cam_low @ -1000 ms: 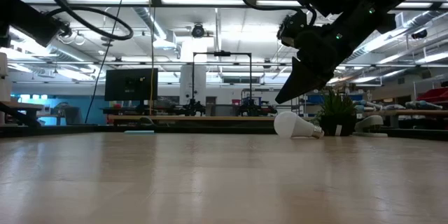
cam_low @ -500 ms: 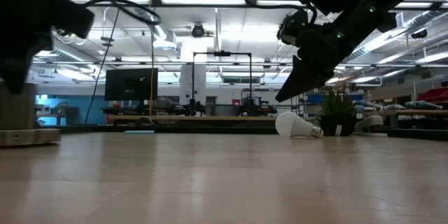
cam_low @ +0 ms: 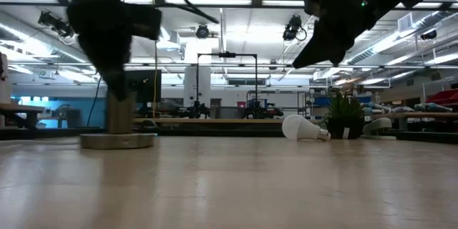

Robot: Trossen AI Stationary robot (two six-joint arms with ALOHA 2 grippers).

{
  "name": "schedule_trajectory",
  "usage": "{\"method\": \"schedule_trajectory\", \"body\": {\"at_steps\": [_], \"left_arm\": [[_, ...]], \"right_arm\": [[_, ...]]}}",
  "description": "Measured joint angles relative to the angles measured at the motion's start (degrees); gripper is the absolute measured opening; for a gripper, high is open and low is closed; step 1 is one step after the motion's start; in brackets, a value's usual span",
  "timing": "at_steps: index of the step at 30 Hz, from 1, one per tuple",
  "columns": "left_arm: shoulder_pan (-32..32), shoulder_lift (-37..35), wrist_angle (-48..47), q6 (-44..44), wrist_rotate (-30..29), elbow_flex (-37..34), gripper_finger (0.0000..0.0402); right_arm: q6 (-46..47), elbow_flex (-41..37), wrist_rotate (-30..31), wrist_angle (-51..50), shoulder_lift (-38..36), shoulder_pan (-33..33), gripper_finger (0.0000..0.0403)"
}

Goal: Screw lightbulb
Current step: Move the lamp to the center of the table

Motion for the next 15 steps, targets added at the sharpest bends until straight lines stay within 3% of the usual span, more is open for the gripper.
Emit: {"method": "schedule_trajectory", "body": {"at_steps": [15], "left_arm": [[9.5, 19.0, 6.0, 23.6, -1.0, 19.1, 0.0007]], "right_arm": [[0.3, 0.0, 0.0, -6.9, -10.0, 0.0, 0.0022]]}}
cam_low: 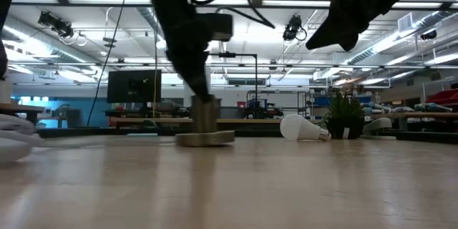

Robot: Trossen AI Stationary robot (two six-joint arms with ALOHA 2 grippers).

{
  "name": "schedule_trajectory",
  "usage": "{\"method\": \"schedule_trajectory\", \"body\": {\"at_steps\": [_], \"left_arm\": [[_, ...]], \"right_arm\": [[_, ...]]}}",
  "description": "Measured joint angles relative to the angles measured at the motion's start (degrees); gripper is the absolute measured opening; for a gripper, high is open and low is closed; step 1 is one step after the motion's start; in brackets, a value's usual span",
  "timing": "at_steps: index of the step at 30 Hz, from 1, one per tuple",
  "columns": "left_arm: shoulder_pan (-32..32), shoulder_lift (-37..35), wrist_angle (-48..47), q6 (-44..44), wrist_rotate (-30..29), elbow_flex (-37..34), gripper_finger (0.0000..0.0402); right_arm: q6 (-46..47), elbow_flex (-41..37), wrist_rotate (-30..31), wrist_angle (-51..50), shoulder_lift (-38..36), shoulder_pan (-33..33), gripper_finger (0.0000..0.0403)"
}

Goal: Screw lightbulb
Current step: Move the lamp to the center of the table, then insert the light bulb into the lamp

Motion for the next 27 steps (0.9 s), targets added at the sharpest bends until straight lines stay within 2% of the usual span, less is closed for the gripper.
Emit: {"method": "schedule_trajectory", "body": {"at_steps": [11, 27], "left_arm": [[0.7, 9.0, -2.6, 9.6, 3.9, 13.5, 0.0011], [0.3, 8.7, -5.2, 12.5, 3.2, 13.9, 0.012]], "right_arm": [[1.0, 0.0, 0.0, -1.6, -0.8, 0.0, 0.0024], [2.3, 0.0, 0.0, -1.6, -0.8, 0.0, 0.0026]]}}
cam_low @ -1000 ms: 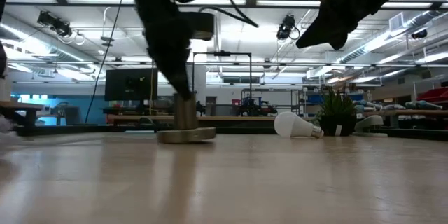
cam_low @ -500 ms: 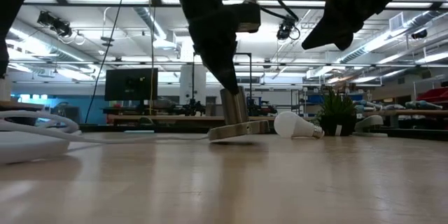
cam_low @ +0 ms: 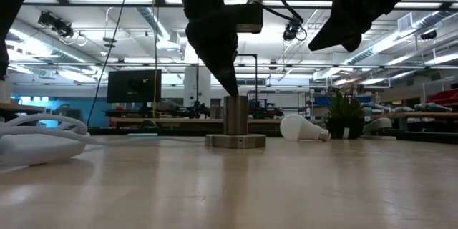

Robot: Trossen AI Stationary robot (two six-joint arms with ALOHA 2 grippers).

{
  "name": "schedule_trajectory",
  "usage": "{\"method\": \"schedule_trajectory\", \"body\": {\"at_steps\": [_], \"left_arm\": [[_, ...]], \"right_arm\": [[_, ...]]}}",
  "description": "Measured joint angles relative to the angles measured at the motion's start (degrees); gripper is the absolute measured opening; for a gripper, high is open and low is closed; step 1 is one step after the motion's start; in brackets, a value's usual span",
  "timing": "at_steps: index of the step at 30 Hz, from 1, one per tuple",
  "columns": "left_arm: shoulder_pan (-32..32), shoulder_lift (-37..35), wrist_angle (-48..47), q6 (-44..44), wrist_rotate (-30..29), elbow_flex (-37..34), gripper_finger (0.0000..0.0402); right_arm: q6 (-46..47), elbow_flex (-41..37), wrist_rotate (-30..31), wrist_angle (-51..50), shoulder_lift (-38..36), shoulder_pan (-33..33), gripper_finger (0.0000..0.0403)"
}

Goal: Screw lightbulb
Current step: Insert the light bulb into the lamp

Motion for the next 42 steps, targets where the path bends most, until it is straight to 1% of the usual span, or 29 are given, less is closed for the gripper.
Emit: {"method": "schedule_trajectory", "body": {"at_steps": [3, 7, 10, 13, 16, 21, 25, 29, 31, 34, 39, 42], "left_arm": [[-0.5, -0.4, -0.8, 1.0, -1.5, 0.4, 0.0129], [-1.2, -2.5, -0.8, 3.1, -3.7, 1.9, 0.0133], [-1.6, -5.5, 3.0, 4.7, -4.0, 1.0, 0.0133], [-1.7, -9.7, 7.9, 6.1, -3.9, -2.1, 0.0133], [-1.7, -14.5, 15.1, 6.3, -2.5, -7.7, 0.0133], [-1.6, -21.9, 34.2, 5.9, 3.0, -20.8, 0.0133], [-1.2, -26.2, 49.5, 2.7, 6.7, -30.6, 0.0133], [0.1, -28.0, 62.5, -1.8, 12.2, -38.3, 0.0133], [0.9, -28.4, 69.0, -3.6, 15.0, -41.4, 0.0133], [2.2, -28.6, 75.3, -5.7, 18.2, -44.7, 0.0133], [4.1, -28.6, 79.0, -7.4, 20.2, -48.3, 0.0133], [4.4, -28.6, 79.1, -7.5, 20.5, -49.1, 0.0133]], "right_arm": [[0.0, 0.0, 0.0, 0.0, 0.3, 0.0, 0.0034], [-1.1, 0.0, 0.1, -0.1, 0.7, 0.0, 0.0065], [-1.9, 0.0, 0.9, 0.2, 0.7, -0.4, 0.0096], [-2.6, 0.0, 1.9, 0.3, 0.7, -1.4, 0.0129], [-3.7, 0.0, 2.9, 0.6, 0.7, -3.2, 0.0164], [-4.1, 0.0, 2.6, 1.9, 0.7, -7.6, 0.0222], [-3.9, 0.0, 0.3, 1.4, 1.9, -12.9, 0.0262], [-3.6, 1.0, -5.6, -0.4, 6.9, -17.9, 0.0285], [-5.9, 3.3, -6.4, -1.9, 10.8, -19.1, 0.0291], [-12.4, 7.7, -6.1, -7.0, 16.1, -20.1, 0.0297], [-23.9, 15.4, -5.7, -14.4, 23.9, -21.9, 0.0302], [-28.2, 17.5, -6.1, -18.9, 27.8, -23.3, 0.0303]]}}
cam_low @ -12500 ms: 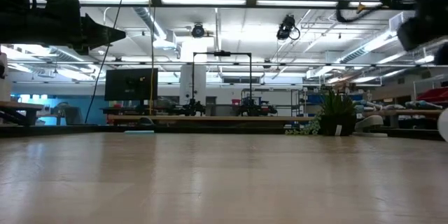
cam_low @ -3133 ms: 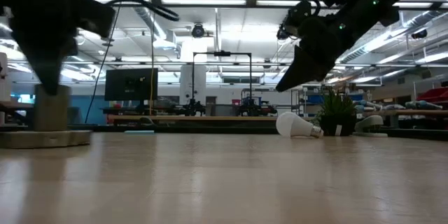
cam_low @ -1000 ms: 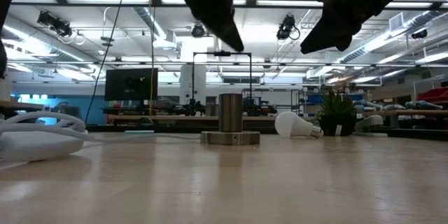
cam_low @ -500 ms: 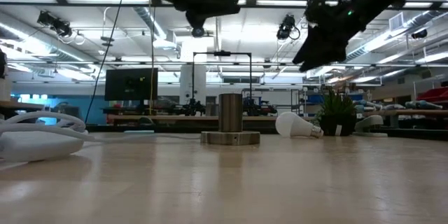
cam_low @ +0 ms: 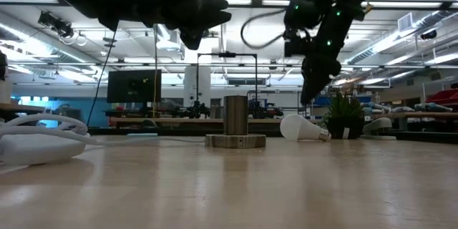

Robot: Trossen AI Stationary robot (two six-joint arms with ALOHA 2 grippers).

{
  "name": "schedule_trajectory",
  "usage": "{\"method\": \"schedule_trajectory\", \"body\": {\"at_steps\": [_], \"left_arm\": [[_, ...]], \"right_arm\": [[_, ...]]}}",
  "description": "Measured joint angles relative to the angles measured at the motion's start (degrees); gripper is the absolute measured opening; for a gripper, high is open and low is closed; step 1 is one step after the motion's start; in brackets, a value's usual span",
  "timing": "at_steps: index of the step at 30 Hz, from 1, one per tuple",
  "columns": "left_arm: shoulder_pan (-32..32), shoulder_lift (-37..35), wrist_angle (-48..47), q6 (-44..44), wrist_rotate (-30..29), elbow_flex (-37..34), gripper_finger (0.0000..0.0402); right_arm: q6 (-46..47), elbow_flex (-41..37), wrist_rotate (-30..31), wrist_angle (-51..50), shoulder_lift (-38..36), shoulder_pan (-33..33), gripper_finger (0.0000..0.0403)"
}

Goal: Screw lightbulb
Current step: Insert the light bulb into the lamp

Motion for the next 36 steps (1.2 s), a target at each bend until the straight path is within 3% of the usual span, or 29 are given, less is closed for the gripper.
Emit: {"method": "schedule_trajectory", "body": {"at_steps": [6, 15, 27, 31, 36], "left_arm": [[0.0, 0.0, 0.3, 0.0, 3.5, -0.2, 0.0133], [0.3, 0.0, 0.4, 0.4, 3.5, -0.2, 0.0133], [0.3, 0.0, 0.4, 0.5, 3.3, -0.2, 0.0133], [0.3, 0.0, 0.5, 1.7, 2.8, -0.2, 0.0133], [0.5, 0.0, 1.2, 1.9, 2.3, -0.2, 0.0133]], "right_arm": [[0.1, -1.0, -0.1, -3.6, 4.1, -2.2, 0.0303], [-3.0, -4.0, -5.8, 3.4, 4.2, -2.8, 0.0296], [-3.0, -4.6, -5.9, 9.5, 10.5, -2.6, 0.0289], [-2.9, -4.6, -5.9, 11.8, 9.6, -2.3, 0.0265], [-2.6, -4.5, -6.0, 13.2, 7.8, -2.2, 0.0202]]}}
